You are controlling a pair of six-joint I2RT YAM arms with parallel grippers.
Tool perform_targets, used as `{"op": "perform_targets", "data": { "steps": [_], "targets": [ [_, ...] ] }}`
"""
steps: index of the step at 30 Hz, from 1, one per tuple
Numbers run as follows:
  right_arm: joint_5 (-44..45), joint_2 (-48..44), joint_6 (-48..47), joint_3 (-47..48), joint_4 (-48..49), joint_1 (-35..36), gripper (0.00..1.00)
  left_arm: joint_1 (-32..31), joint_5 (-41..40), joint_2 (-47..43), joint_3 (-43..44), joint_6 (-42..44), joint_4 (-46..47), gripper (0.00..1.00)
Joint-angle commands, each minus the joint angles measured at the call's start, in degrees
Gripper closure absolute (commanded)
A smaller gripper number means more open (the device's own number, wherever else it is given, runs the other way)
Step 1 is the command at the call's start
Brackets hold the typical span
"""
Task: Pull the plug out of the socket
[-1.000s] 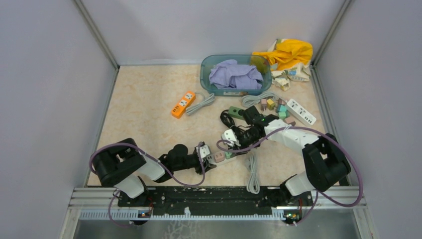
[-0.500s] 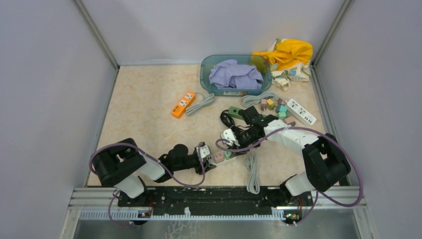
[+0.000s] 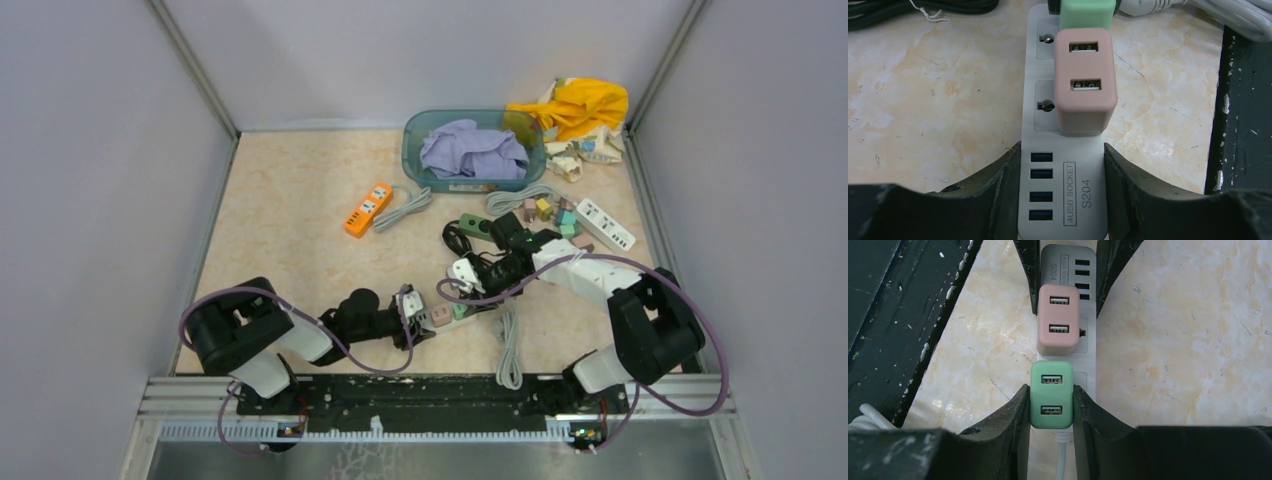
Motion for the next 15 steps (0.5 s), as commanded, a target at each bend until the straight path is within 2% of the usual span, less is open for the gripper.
{"op": "perform_targets", "data": {
  "steps": [1,9,15],
  "targets": [
    [-6.62,-1.65,-6.50,2.89,-2.05,-0.53,0.92,-0.07,2.61,0.34,0.75,-0.57,-0.84,0.99],
    [-5.82,-3.13,2.98,0.42,7.52,2.67,0.93,0.02,2.78,0.65,0.81,-0.69,-0.72,0.99],
    [-3.60,-3.24,6.36,0.81,10.14,2.78,0.94,0.02,2.92,0.69,0.75,-0.82,-0.72,0.99]
  ]
}}
